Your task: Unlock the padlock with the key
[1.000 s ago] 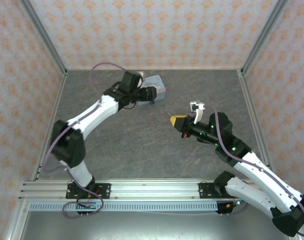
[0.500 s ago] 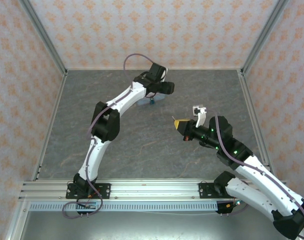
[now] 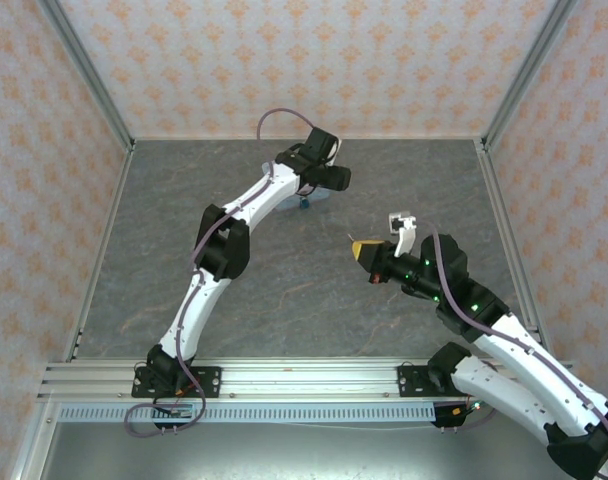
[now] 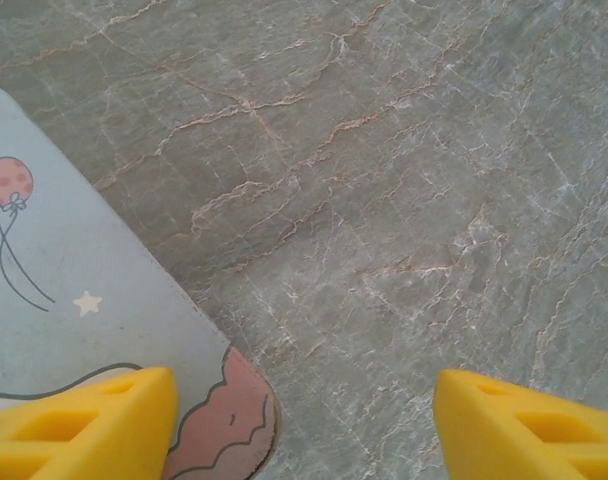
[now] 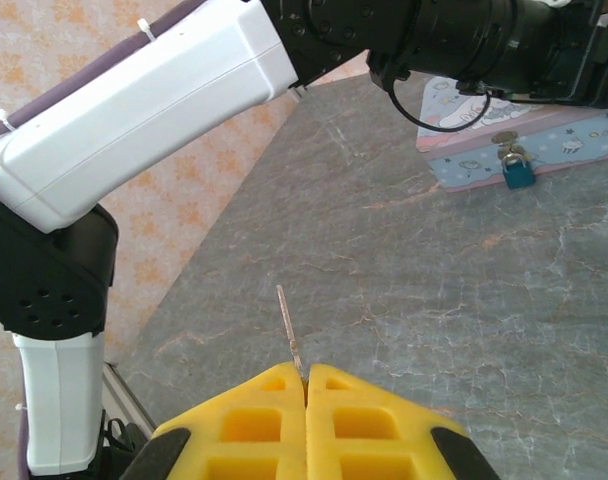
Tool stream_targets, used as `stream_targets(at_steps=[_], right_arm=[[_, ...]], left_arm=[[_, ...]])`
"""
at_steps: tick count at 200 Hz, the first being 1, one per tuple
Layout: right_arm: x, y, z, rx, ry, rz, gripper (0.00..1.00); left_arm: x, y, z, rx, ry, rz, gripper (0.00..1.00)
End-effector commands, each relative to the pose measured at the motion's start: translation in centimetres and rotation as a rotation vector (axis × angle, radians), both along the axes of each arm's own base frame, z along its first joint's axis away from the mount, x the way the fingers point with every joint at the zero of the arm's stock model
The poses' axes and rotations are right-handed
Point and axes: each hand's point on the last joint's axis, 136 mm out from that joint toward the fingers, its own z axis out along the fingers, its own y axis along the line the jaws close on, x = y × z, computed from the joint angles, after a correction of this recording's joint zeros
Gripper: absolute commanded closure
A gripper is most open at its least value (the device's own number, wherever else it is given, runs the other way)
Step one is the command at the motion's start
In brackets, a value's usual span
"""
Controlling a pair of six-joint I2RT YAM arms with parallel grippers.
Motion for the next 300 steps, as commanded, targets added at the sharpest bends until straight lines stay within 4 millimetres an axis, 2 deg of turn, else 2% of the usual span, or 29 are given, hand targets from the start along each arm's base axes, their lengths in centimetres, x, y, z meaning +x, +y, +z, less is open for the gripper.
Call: stream_targets(at_steps=[1,52,53,56,57,60,61,63,65,69,128,137,142,167,199,222,255,281,284,300], right_arm=[[0.0,-0.8,0.0,-0.044,-0.008,-0.03,1.0],[0.2,-2.3,-0.3,-0.117,0.002,-0.078,1.0],[0.2,-2.3,-0.2,-0.117,0.002,-0.079,1.0],[0.2,-2.4,-0.2,-0.117,0.003,-0.08,1.0],[0.2,-2.4,-0.2,-0.118,0.004,-0.08,1.0],[0.2,-2.5,-0.3,-0.119,0.006,-0.084,1.0],[0.3,-2.6,-0.2,-0.118,0.006,-0.086,1.0],[0.3,-2.6,-0.2,-0.118,0.008,-0.088,1.0],[0.3,-2.7,-0.3,-0.118,0.009,-0.089,1.0],[0.3,-2.8,-0.3,-0.119,0.012,-0.095,1.0],[1.2,-5.5,-0.7,-0.127,0.047,-0.195,1.0],[1.2,-5.8,-0.7,-0.131,0.05,-0.204,1.0],[1.2,-5.9,-0.8,-0.134,0.054,-0.212,1.0],[1.3,-6.9,-0.6,-0.146,0.053,-0.25,1.0],[1.1,-7.8,-0.2,-0.164,0.038,-0.279,1.0],[0.9,-8.2,0.3,-0.172,0.026,-0.289,1.0],[0.7,-8.3,0.8,-0.168,0.017,-0.29,1.0],[0.6,-8.4,1.1,-0.163,0.021,-0.295,1.0],[0.6,-8.4,1.1,-0.162,0.022,-0.297,1.0],[0.4,-8.5,1.1,-0.161,0.028,-0.297,1.0]], left_arm=[[-3.8,0.1,-2.4,0.077,0.1,-0.063,0.33],[-8.8,-0.4,-0.7,0.08,0.068,-0.115,0.33],[-9.0,-0.2,-1.3,0.086,0.078,-0.115,0.33],[-9.2,-0.3,-0.7,0.079,0.068,-0.114,0.33],[-9.4,-0.2,-1.2,0.084,0.077,-0.115,0.33],[-9.6,-0.2,-0.6,0.078,0.069,-0.116,0.33],[-9.9,-0.1,-1.2,0.084,0.08,-0.116,0.33],[-10.0,-0.2,-0.6,0.076,0.069,-0.117,0.33],[-10.4,-0.1,-1.1,0.081,0.081,-0.118,0.34],[-10.6,-0.2,-0.5,0.072,0.069,-0.12,0.34],[-17.3,0.7,-1.4,0.052,0.074,-0.136,0.34],[-18.3,0.7,-2.1,0.063,0.086,-0.145,0.35],[-18.9,0.6,-1.2,0.054,0.072,-0.156,0.35],[-21.5,-0.1,-1.0,0.044,0.073,-0.186,0.35],[-24.8,-0.7,-1.6,0.03,0.095,-0.206,0.35],[-27.0,-2.1,-2.0,0.019,0.111,-0.243,0.35],[-28.2,-5.4,-2.1,-0.021,0.123,-0.3,0.35],[-27.0,-8.3,-1.7,-0.065,0.114,-0.327,0.35],[-26.8,-8.5,-2.5,-0.053,0.125,-0.328,0.35],[-25.8,-9.5,-2.9,-0.033,0.111,-0.332,0.35]])
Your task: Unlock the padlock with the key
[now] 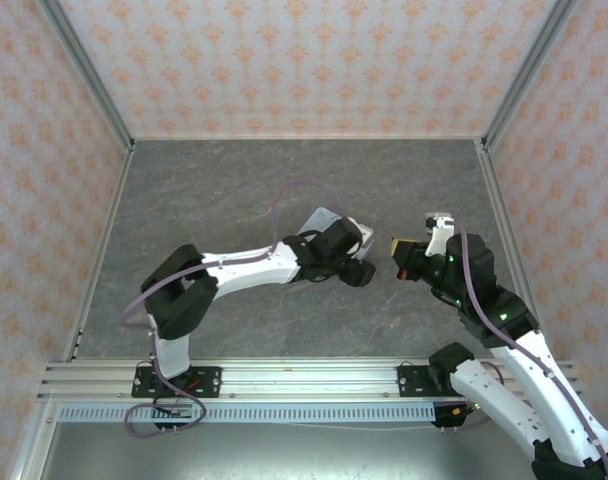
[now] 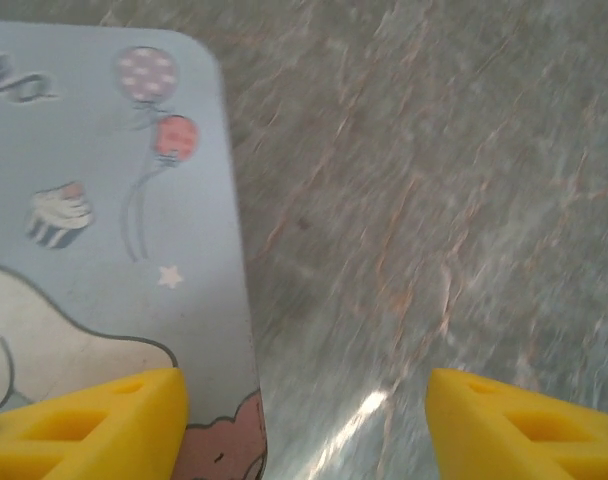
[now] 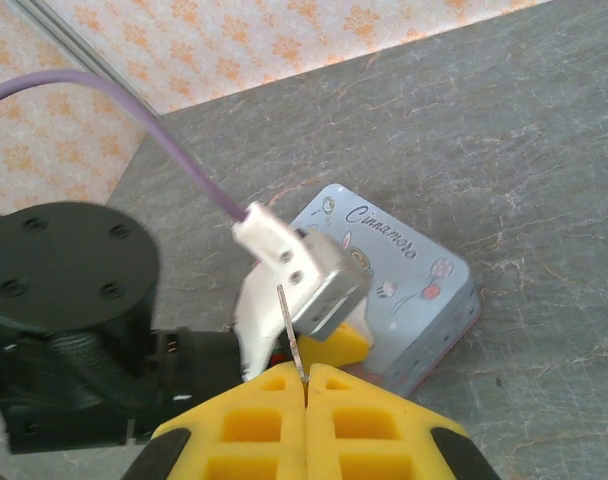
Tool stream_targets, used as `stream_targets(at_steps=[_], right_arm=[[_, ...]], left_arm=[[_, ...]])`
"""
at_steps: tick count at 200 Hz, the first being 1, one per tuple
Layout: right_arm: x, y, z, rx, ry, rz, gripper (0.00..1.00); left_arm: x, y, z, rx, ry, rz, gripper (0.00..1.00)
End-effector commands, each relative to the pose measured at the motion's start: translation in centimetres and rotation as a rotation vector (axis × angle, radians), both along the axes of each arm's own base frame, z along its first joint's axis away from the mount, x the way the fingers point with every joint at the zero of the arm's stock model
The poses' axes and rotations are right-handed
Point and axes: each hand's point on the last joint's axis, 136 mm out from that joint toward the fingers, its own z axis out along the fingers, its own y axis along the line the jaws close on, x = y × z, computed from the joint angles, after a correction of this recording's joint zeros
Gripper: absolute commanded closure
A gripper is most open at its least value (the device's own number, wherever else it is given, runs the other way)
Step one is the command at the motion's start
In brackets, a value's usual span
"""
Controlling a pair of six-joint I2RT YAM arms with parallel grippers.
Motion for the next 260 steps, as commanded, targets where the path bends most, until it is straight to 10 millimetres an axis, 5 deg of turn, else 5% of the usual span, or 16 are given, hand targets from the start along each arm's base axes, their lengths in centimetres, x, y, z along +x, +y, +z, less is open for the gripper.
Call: stream_targets(at_steps=[1,45,71,74,104,133,187,237,260], right_arm=[[-0.3,-0.7,1.4,0.0,-0.026,-0.021,1.0],[-0.4,-0.7,1.0,0.006,-0.013,-0.027,1.0],[-0.1,-0.4,1.0,0.021,-0.015,-0.024,1.0],[-0.1,-0.4,1.0,0.022,-0.014,-0.023,1.0],[0.3,0.1,0.7,0.032,0.001,-0.018,1.0],[1.4,1.5,-0.3,0.068,0.044,0.011,1.0],[4.7,6.4,-5.7,0.198,0.246,0.094,1.0],[9.2,9.3,-7.9,0.33,0.237,0.131,1.0],[11.3,9.3,-10.9,0.333,0.292,0.102,1.0]], left_arm=[[0.4,-1.1,-2.6,0.04,0.048,-0.007,0.35],[1.4,-1.7,-0.8,0.022,0.002,-0.009,0.34],[1.6,-0.6,1.5,-0.005,-0.029,0.007,0.31],[1.6,-0.5,2.9,-0.028,-0.046,0.009,0.31],[1.7,1.7,7.3,-0.108,-0.104,0.035,0.19],[2.2,5.7,9.3,-0.188,-0.14,0.122,0.12],[0.3,11.2,6.7,-0.281,-0.101,0.195,0.08],[-0.9,12.1,3.7,-0.39,-0.061,0.217,0.08],[-1.0,12.0,1.9,-0.4,-0.03,0.232,0.08]])
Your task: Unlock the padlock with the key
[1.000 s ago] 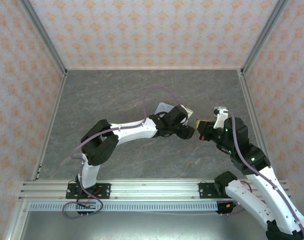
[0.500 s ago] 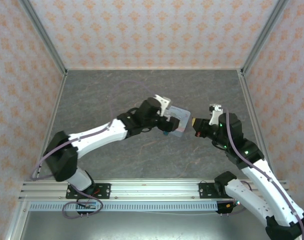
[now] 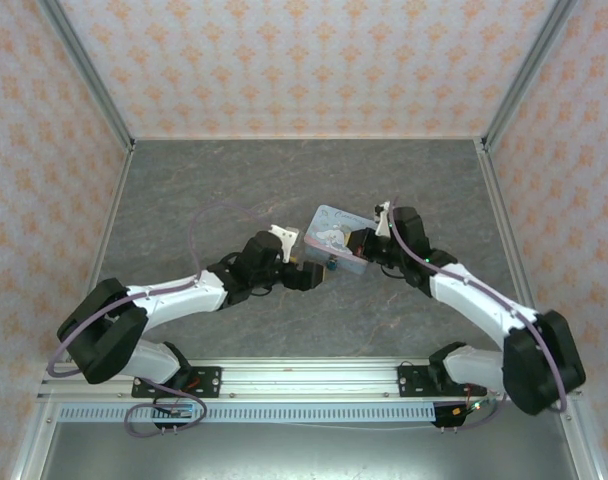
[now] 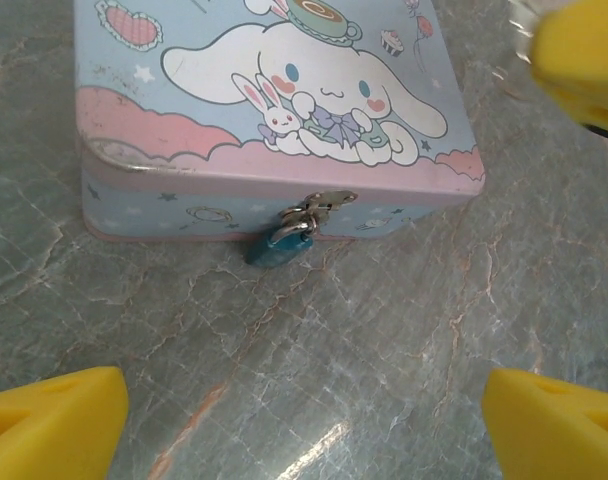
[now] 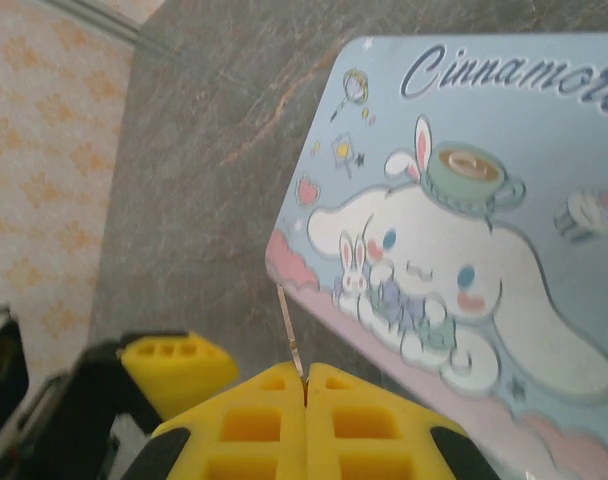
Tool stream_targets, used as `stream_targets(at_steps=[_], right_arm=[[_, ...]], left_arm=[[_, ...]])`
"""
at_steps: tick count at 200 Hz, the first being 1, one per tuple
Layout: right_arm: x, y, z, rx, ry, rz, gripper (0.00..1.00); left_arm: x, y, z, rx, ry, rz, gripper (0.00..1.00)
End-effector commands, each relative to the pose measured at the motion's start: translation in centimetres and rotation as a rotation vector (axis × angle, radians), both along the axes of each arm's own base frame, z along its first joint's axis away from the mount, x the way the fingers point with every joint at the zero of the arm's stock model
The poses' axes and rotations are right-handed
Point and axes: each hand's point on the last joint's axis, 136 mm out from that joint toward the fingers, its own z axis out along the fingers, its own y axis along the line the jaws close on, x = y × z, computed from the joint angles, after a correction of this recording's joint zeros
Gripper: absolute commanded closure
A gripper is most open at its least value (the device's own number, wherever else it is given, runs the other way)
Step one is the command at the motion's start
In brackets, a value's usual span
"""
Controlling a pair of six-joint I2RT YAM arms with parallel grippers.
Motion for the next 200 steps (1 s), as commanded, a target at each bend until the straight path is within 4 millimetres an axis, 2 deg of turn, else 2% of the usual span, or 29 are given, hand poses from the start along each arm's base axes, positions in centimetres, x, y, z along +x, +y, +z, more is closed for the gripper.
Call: stream_targets(at_steps=[1,22,44,111,132,200], right_arm=[[2.7,0.9,1.0,0.1,-0.063,-0.007,1.0],[3.8,0.9,-0.8,0.079,-0.028,-0.004,1.0],[4.2,0.7,-2.5,0.047,0.005,-0.001,1.0],[2.7,-0.2,-7.2,-0.005,0.105,-0.021,1.0],[2.3,-0.5,-7.9,-0.014,0.119,-0.025,1.0],[1.9,-0.8,-7.9,-0.026,0.116,-0.023,1.0]], left_arm=[[1.1,-1.0,1.4,-0.121,-0.042,0.015,0.08],[1.2,-1.3,0.2,-0.13,-0.019,0.018,0.08],[1.5,-1.8,-0.7,-0.127,-0.008,0.014,0.09],[3.1,-3.3,-2.5,-0.111,0.009,0.011,0.13],[3.5,-4.2,-3.1,-0.108,0.018,-0.001,0.15],[4.6,-5.8,-4.6,-0.038,0.0,0.017,0.24]])
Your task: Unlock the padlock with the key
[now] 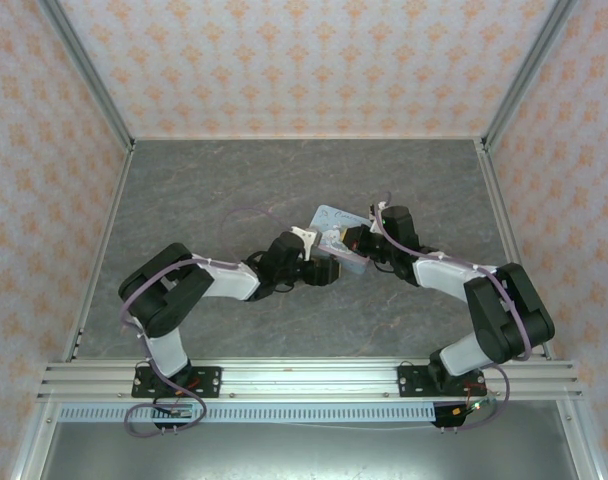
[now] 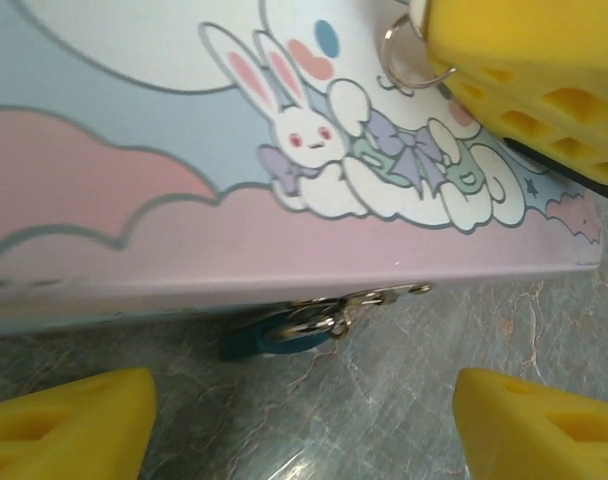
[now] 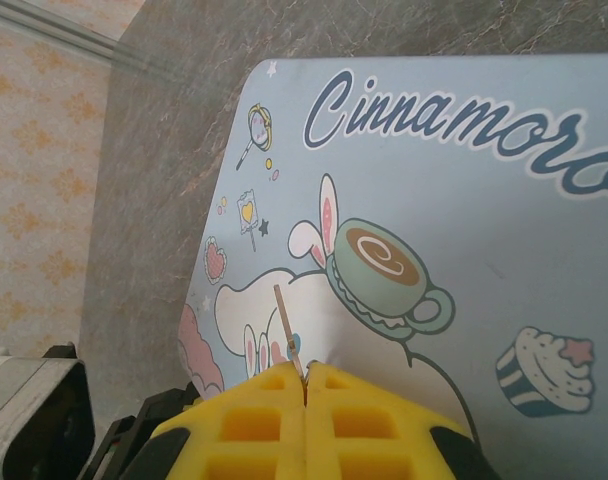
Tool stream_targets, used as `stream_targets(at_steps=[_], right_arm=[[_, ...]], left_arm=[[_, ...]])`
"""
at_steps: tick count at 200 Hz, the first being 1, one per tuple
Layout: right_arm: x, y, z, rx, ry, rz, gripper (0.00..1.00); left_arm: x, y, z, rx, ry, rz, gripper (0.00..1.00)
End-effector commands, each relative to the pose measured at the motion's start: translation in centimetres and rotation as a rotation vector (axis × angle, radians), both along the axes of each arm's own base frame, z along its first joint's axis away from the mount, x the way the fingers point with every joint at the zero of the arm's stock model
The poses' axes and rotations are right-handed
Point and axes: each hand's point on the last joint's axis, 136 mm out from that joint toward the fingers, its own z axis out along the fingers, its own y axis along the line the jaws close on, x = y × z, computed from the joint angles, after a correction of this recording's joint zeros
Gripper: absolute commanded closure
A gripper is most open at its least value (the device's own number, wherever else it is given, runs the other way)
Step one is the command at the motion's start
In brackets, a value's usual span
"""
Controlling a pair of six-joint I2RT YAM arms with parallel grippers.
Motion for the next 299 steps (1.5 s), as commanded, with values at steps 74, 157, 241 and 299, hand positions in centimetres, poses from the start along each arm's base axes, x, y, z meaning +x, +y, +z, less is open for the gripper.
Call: stream_targets(at_steps=[74,157,241,299], right_arm=[[-1.7,-1.2,-2.6,-0.063,0.074,-0.004,1.0],[-1.9,-1.3,-2.9,-0.064,0.079,-0.01,1.0],[-1.8,-1.2,-2.5,-0.054,0.074,-0.005,1.0],[-1.9,-1.2,-2.5,-0.046,0.078,-0.01,1.0]], left_arm=[[1.5,-1.5,-0.4,0.094,-0.048,0.024,0.31],[1.7,-2.3,-1.6,0.118,-0.018,0.051,0.46],[2.3,-1.5,-1.9,0.131,-0.01,0.141,0.67],[2.6,-0.9,-2.1,0.156,-0.006,0.182,0.69]])
